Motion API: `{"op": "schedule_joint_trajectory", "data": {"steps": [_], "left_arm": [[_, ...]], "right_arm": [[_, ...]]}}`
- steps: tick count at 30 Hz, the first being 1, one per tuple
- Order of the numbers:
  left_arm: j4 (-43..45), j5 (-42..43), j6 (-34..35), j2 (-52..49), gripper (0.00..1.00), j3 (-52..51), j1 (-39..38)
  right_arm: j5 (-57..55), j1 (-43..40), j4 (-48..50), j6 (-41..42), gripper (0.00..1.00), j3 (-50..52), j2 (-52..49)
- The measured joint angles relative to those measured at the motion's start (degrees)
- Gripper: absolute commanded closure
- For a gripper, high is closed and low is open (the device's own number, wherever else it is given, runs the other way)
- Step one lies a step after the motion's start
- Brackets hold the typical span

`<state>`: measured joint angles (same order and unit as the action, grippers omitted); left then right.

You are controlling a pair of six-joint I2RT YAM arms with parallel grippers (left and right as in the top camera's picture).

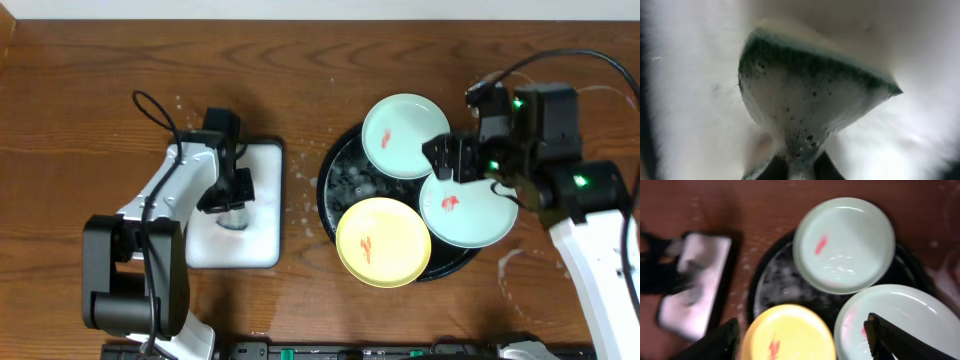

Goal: Clean dirty plates on tray and stack at the side

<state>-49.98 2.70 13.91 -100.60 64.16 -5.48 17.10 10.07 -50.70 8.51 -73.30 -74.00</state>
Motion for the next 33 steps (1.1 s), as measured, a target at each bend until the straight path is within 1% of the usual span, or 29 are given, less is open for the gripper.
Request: {"op": "schedule_joint_trajectory", "data": {"steps": [3, 5, 7, 9, 14, 16, 21, 23, 25, 28, 29, 33], "left_arm": [[-5.11, 0.04, 0.07, 0.09, 0.92, 5.95, 0.0], [-6.51, 0.42, 0.09, 0.42, 0.93, 9.44, 0.0], [-7.28, 1.6, 0.24, 1.4, 0.93, 12.48, 0.0], [-6.84, 3.65, 0.37, 3.48, 0.93, 14.82, 0.0], [-3.82, 8.28, 0.68, 6.75, 0.93, 15.63, -0.42], [-3.61, 9.27, 0.72, 6.95, 0.92, 15.65, -1.03], [-3.74, 10.45, 0.83, 6.95, 0.93, 15.65, -2.69], [-3.8, 10.75, 0.85, 6.95, 0.92, 15.65, -3.21], [-3.78, 10.75, 0.85, 6.95, 0.92, 15.65, -3.5], [-3.52, 10.73, 0.85, 6.95, 0.93, 15.65, -4.17], [-3.3, 10.73, 0.85, 6.95, 0.93, 15.65, -4.57], [-0.44, 10.75, 0.87, 6.95, 0.93, 15.65, -7.23]], "right_arm": [[-3.04, -0.15, 1.79, 1.64, 0.23, -0.02, -3.61], [-4.17, -0.79, 2.62, 2.21, 0.23, -0.04, -5.84], [-5.46, -1.81, 3.87, 2.73, 0.2, -0.04, -8.39], [-6.64, -3.32, 5.44, 3.17, 0.24, -0.04, -12.5], [-8.94, -3.89, 10.88, 3.45, 0.33, -0.13, -21.35], [-9.77, -3.89, 14.36, 3.74, 0.37, -0.13, -26.53], [-11.65, -3.91, 18.82, 4.04, 0.41, -0.13, -34.97], [-12.52, -3.91, 20.13, 4.07, 0.47, -0.13, -37.05], [-13.16, -3.91, 21.75, 4.17, 0.59, -0.13, -38.36], [-13.75, -3.91, 23.58, 4.04, 0.91, -0.13, -39.65], [-13.9, -3.91, 23.89, 4.31, 0.98, -0.13, -39.93], [-12.22, -3.87, 23.61, 4.31, 0.99, -0.42, -39.76]]}}
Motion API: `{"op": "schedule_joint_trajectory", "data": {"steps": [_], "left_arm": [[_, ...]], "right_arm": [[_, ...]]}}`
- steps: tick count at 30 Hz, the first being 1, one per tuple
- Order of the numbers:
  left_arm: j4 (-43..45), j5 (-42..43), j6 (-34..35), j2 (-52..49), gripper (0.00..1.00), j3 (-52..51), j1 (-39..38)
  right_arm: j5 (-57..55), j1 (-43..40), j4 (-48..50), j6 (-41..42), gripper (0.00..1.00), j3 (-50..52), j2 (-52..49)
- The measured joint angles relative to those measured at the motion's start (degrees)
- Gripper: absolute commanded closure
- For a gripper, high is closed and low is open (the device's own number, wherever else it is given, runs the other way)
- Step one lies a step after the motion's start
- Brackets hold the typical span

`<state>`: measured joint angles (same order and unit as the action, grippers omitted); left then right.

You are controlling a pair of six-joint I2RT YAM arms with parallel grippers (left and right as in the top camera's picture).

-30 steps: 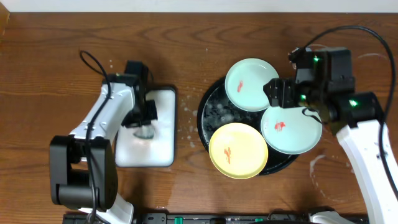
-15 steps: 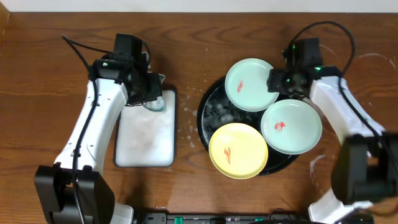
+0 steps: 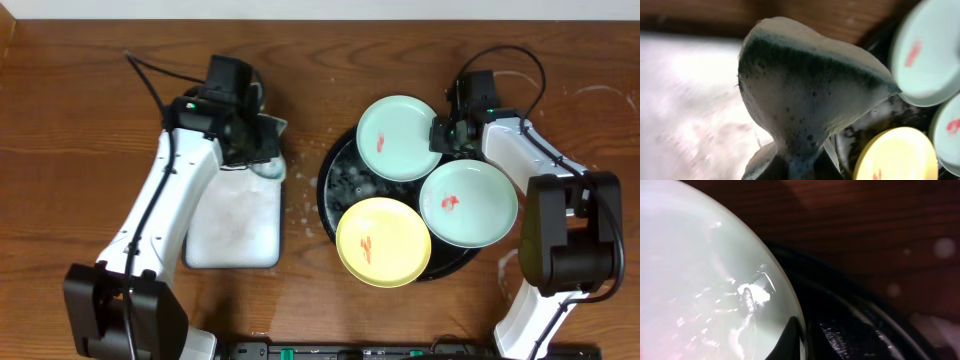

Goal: Clean dirty plates on tray and stack at the side

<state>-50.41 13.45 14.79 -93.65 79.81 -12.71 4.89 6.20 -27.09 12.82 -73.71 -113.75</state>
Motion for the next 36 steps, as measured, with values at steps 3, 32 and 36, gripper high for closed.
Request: {"op": "schedule_joint_trajectory", "data": {"steps": [3, 32, 36], "left_arm": [[3.48, 0.07, 0.0, 0.0, 0.93, 0.0, -2.29], [32.7, 6.99, 19.63, -26.05, 0.93, 0.66, -23.58], [29.99, 6.1, 20.0, -26.27, 0.92, 1.62, -22.18]], "right_arm": [[1.97, 0.31, -1.25, 0.07, 0.99, -0.24, 0.02], [2.01, 4.55, -12.13, 4.79, 0.99, -0.72, 0.02], [2.01, 4.55, -12.15, 4.79, 0.99, -0.72, 0.02]]}}
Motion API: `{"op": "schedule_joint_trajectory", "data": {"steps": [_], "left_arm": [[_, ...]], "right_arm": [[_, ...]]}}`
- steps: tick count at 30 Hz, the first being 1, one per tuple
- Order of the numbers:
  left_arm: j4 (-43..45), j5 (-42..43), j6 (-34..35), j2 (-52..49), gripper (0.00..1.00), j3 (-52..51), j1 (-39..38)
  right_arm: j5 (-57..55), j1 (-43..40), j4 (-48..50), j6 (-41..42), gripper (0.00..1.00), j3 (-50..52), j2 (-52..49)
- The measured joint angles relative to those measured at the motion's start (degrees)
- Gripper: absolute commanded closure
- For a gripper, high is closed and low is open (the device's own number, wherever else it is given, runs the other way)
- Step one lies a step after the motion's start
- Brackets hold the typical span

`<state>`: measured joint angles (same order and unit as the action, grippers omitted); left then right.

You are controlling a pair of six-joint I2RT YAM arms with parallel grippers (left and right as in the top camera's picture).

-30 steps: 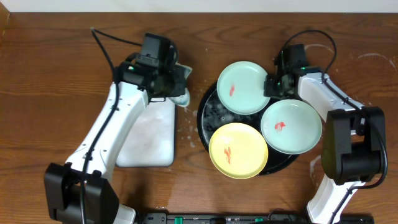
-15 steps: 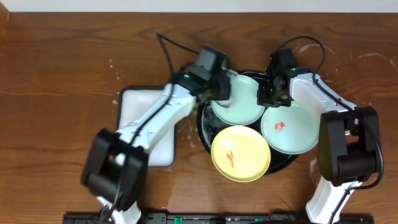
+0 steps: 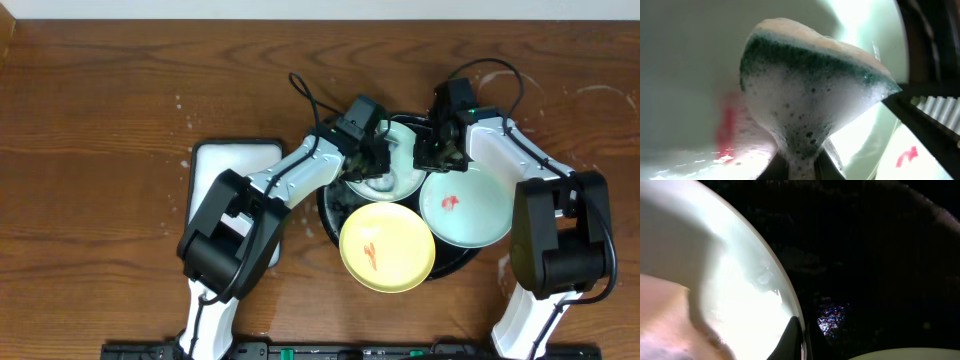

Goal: Clean dirty plates on tray and stack at the side
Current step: 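Scrub the top green plate with the sponge in the left gripper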

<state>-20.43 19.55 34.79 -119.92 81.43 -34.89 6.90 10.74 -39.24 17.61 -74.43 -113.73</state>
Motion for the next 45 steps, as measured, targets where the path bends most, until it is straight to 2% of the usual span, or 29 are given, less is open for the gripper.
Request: {"op": "schedule_joint_trajectory", "data": {"steps": [7, 15, 25, 30, 38, 45], "left_arm": [[-5.66, -9.07, -4.48, 0.02, 0.92, 2.16, 2.99], [1.29, -13.55, -10.4, -0.57, 0.93, 2.05, 2.14], [12.37, -13.4, -3.63, -2.99, 0.93, 1.9, -1.64], [16.44, -12.61, -3.04, -3.74, 0.93, 1.84, -2.99], [13.62, -13.7, -9.27, -3.74, 0.93, 1.99, 0.42], [8.44, -11.32, -15.23, -2.54, 0.93, 2.25, 4.44]], "right_arm": [[0.11, 0.0, -0.02, 0.0, 0.99, 0.0, 0.0], [0.09, 0.0, -0.7, 0.26, 0.99, -0.09, 0.0], [-0.52, -0.02, -1.27, -0.07, 0.99, -0.11, 0.11], [-0.52, -0.02, -1.38, -0.2, 0.99, -0.11, 0.11], [-0.42, -0.02, -1.7, -0.22, 0.99, -0.2, 0.11], [0.63, 0.0, -1.53, -0.24, 0.99, -0.22, 0.11]]}}
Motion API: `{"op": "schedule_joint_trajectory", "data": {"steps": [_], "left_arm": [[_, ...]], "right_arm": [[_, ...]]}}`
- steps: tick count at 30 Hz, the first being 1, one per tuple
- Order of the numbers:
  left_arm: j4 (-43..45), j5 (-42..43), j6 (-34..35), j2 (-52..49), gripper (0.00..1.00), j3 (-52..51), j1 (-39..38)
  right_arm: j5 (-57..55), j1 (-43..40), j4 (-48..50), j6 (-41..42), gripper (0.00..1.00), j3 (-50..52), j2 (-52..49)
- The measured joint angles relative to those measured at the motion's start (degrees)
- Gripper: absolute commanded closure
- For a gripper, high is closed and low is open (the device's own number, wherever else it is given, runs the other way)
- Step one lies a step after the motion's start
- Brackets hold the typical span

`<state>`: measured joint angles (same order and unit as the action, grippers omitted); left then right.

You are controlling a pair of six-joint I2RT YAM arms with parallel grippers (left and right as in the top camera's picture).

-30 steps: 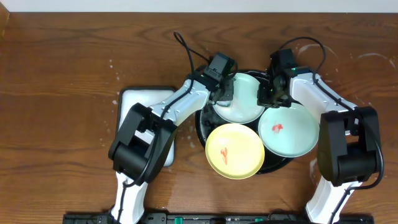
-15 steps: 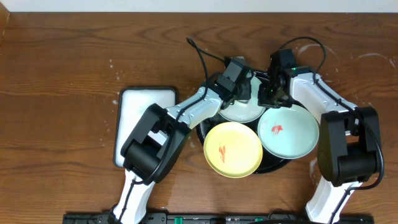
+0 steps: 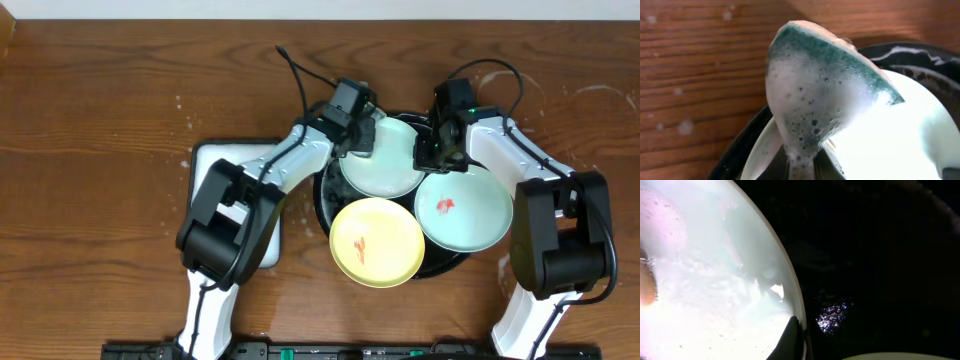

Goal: Clean dirty plates on tray and stack at the side
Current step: 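Scrub the top green plate with the sponge in the left gripper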

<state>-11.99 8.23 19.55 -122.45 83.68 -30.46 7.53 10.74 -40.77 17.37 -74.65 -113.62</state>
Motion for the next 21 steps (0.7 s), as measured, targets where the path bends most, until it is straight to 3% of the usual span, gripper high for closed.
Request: {"op": "schedule_joint_trajectory", "data": {"steps": [5, 16, 21], "left_arm": [[-2.21, 2.21, 2.01, 0.09, 0.92, 0.46, -0.28], [-8.02, 11.72, 17.73, 0.42, 0.93, 0.72, -6.03], [-10.75, 15.04, 21.24, 0.42, 0.93, 0.68, -8.0]], "right_arm": [[0.15, 0.33, -0.22, -0.02, 0.99, 0.0, 0.0], [-0.28, 0.37, -1.46, -0.44, 0.99, 0.0, 0.0], [-0.24, 0.37, -1.44, -0.46, 0.99, 0.0, 0.0]]}}
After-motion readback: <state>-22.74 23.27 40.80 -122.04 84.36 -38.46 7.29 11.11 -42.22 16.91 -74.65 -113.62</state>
